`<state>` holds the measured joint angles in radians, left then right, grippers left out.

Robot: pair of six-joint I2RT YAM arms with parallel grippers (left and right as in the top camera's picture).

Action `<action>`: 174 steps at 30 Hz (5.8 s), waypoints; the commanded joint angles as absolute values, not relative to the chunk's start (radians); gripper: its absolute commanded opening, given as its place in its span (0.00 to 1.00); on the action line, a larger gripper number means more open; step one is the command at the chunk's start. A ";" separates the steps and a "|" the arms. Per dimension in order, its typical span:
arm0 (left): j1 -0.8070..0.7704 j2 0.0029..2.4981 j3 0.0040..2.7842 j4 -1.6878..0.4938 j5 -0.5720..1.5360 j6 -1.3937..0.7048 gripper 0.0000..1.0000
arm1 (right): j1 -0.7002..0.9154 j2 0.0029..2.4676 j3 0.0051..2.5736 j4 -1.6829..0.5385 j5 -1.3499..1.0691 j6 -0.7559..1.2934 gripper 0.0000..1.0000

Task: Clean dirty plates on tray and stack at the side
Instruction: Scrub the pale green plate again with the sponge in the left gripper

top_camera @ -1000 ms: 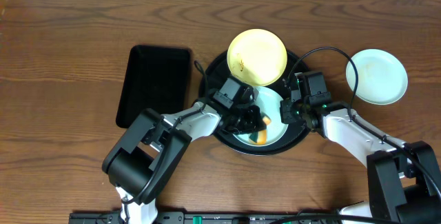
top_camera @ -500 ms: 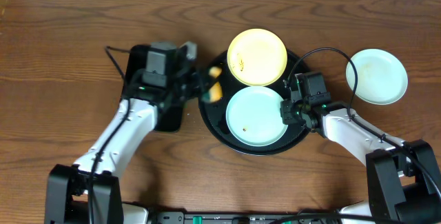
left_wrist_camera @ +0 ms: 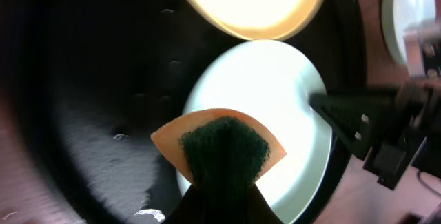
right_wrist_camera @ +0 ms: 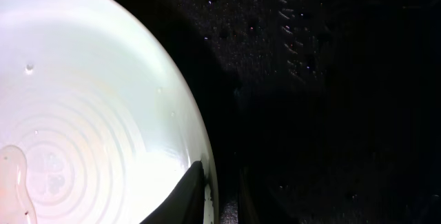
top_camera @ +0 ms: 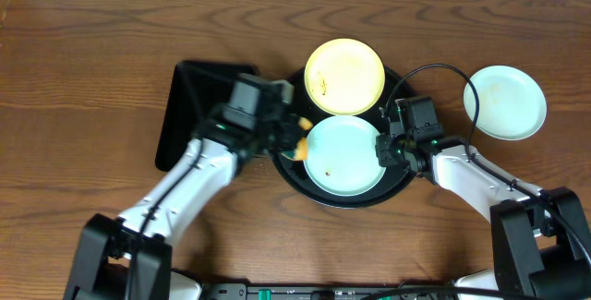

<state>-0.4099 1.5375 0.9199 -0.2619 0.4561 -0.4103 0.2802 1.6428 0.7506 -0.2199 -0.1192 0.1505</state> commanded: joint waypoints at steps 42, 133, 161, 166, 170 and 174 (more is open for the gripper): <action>-0.864 1.863 0.884 -0.007 -0.242 -0.332 0.07 | 0.282 1.655 0.743 -0.224 -0.106 0.148 0.13; -0.607 1.792 0.888 0.167 0.333 -0.260 0.08 | 0.282 1.655 0.743 -0.220 -0.106 0.148 0.01; -0.533 1.836 0.887 0.158 0.569 -0.124 0.07 | 0.282 1.655 0.743 -0.220 -0.106 0.148 0.01; -0.533 1.881 0.887 0.182 0.568 -0.095 0.07 | 0.282 1.655 0.743 -0.220 -0.106 0.148 0.01; -0.533 1.890 0.887 0.179 0.564 -0.071 0.07 | 0.282 1.655 0.743 -0.220 -0.106 0.148 0.01; -0.523 1.890 0.887 0.173 0.556 -0.056 0.08 | 0.282 1.655 0.743 -0.220 -0.106 0.148 0.01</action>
